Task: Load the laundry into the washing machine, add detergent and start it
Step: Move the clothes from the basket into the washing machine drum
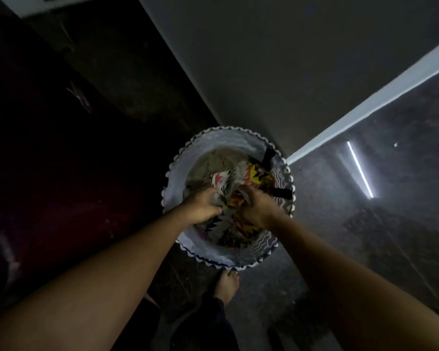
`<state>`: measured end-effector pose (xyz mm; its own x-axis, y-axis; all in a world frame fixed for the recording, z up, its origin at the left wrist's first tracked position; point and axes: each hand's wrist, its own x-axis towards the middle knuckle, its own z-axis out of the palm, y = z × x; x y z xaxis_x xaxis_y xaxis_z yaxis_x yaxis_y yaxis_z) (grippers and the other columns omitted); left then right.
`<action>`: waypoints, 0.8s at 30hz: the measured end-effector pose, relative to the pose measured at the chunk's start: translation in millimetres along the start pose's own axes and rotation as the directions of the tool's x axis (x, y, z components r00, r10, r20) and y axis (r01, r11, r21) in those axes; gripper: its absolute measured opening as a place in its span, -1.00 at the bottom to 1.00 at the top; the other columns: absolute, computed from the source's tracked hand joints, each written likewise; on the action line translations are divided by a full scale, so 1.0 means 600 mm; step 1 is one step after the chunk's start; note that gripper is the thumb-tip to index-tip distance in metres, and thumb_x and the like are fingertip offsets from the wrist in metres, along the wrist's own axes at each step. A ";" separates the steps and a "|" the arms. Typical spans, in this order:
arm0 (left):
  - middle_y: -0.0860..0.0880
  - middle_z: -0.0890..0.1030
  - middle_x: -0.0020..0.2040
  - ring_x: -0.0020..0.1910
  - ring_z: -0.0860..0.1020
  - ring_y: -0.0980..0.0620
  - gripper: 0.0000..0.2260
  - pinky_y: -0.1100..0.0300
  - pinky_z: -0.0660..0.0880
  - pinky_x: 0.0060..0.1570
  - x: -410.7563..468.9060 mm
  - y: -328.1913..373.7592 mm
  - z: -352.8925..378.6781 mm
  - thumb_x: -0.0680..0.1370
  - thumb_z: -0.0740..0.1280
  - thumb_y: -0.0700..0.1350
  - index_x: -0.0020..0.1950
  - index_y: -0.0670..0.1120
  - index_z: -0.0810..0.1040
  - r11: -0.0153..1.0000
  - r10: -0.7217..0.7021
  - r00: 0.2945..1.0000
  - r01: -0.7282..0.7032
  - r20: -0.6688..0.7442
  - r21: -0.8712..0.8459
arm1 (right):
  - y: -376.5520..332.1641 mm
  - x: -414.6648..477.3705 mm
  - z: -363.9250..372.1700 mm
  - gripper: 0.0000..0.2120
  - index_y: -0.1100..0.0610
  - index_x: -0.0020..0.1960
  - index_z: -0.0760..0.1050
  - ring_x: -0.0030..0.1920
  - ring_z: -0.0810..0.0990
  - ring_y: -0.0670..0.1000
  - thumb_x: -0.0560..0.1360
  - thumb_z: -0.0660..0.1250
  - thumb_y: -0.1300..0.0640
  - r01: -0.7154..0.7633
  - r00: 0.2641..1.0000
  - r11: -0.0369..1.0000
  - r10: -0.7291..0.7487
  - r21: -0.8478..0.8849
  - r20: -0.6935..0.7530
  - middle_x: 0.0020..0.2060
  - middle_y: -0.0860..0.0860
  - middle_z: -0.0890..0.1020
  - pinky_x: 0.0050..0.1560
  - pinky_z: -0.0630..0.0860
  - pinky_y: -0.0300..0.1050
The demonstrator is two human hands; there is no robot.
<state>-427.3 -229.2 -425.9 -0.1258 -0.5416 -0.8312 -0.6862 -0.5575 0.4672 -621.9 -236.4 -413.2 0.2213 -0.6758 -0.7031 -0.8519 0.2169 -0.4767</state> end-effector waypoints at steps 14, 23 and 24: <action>-0.09 0.37 0.48 0.34 0.44 -0.10 -0.22 -0.04 0.47 0.32 0.099 -0.116 0.086 0.51 0.34 -0.32 0.62 0.06 0.05 0.973 -0.086 0.995 0.094 0.049 -0.209 | 0.061 0.138 0.116 -0.68 0.10 0.27 0.55 0.18 0.61 0.23 0.57 0.33 0.00 -0.071 0.997 0.991 0.075 -0.112 0.031 0.19 0.14 0.64 0.06 0.53 -0.04; -0.14 0.48 0.31 0.25 0.47 -0.12 -0.58 -0.01 0.38 0.39 0.045 -0.045 0.078 0.56 0.42 -0.04 0.36 -0.14 0.42 0.936 -0.308 0.947 0.319 0.091 -0.152 | -0.052 -0.019 -0.033 -0.59 0.11 -0.54 0.48 -0.46 0.53 0.07 0.44 0.11 0.27 -0.146 0.989 0.262 0.010 0.954 0.149 -0.51 0.04 0.54 -0.33 0.44 -0.15; -0.12 0.40 0.41 0.34 0.42 -0.14 -0.56 0.05 0.33 0.42 0.042 -0.042 0.077 0.61 0.34 -0.04 0.44 -0.15 0.36 0.922 -0.309 0.943 0.328 0.119 -0.206 | -0.063 -0.038 -0.042 -0.53 0.10 -0.56 0.48 -0.47 0.53 0.03 0.46 0.07 0.32 -0.083 0.993 0.226 -0.061 0.971 0.099 -0.53 0.01 0.54 -0.33 0.43 -0.14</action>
<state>-446.6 -199.7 -472.7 0.0080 -0.2635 -0.9646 -0.5262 -0.8214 0.2201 -606.6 -247.2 -365.7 0.3192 -0.6144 -0.7215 0.2499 0.7890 -0.5613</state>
